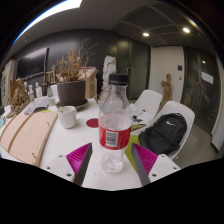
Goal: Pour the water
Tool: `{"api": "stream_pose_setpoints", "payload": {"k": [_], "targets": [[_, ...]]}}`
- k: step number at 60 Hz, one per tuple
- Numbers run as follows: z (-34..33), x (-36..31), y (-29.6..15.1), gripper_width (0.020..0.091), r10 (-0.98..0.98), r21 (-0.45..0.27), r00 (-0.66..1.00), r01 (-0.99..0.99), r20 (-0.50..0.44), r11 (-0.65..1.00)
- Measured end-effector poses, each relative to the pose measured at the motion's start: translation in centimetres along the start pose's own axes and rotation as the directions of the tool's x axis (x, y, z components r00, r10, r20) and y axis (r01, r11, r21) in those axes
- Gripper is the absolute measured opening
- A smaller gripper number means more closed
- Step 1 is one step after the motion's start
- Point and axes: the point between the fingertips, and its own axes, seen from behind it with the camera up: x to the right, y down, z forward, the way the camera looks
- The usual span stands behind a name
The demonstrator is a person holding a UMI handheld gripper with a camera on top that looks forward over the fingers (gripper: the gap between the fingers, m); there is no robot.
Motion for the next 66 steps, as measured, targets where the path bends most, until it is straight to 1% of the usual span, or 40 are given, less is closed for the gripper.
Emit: {"api": "stream_pose_setpoints", "payload": {"k": [2, 4, 8, 11, 14, 17, 20, 22, 27, 32, 39, 47, 54, 60, 66], "targets": [[0.8, 0.3, -0.1, 0.0735, 0.0, 0.01, 1.0, 0.0, -0.001, 1.0], [1.5, 0.5, -0.2, 0.0672, -0.002, 0.015, 1.0, 0.002, -0.01, 1.0], [2.6, 0.7, -0.4, 0.0505, -0.01, 0.029, 1.0, 0.01, -0.012, 1.0], [3.4, 1.1, -0.8, 0.0469, -0.013, 0.041, 1.0, 0.013, -0.008, 0.999], [3.4, 0.9, -0.9, 0.0407, -0.021, 0.05, 1.0, 0.021, -0.003, 0.999], [3.5, 1.2, -0.9, 0.0355, -0.026, 0.051, 1.0, 0.027, -0.017, 0.998], [3.7, 1.2, -0.9, 0.0287, -0.026, 0.048, 0.999, 0.027, -0.028, 0.998], [3.8, 1.3, -0.9, 0.0263, -0.022, 0.043, 0.999, 0.024, -0.034, 0.999], [4.0, 1.2, -1.1, 0.0264, -0.042, 0.026, 0.999, 0.043, -0.034, 0.999], [4.1, 1.3, -2.5, 0.0263, -0.077, 0.03, 0.996, 0.078, -0.044, 0.996], [4.7, 1.3, -6.4, 0.0264, -0.197, 0.055, 0.978, 0.201, -0.076, 0.978], [6.8, 1.1, -11.7, 0.0264, -0.403, 0.078, 0.902, 0.417, -0.153, 0.905], [9.4, -0.1, -16.0, 0.0263, -0.618, 0.071, 0.749, 0.648, -0.237, 0.758], [11.8, -1.8, -19.0, 0.0262, -0.775, 0.042, 0.552, 0.822, -0.309, 0.568], [14.0, -3.4, -21.1, 0.0263, -0.866, 0.016, 0.341, 0.933, -0.365, 0.36]]}}
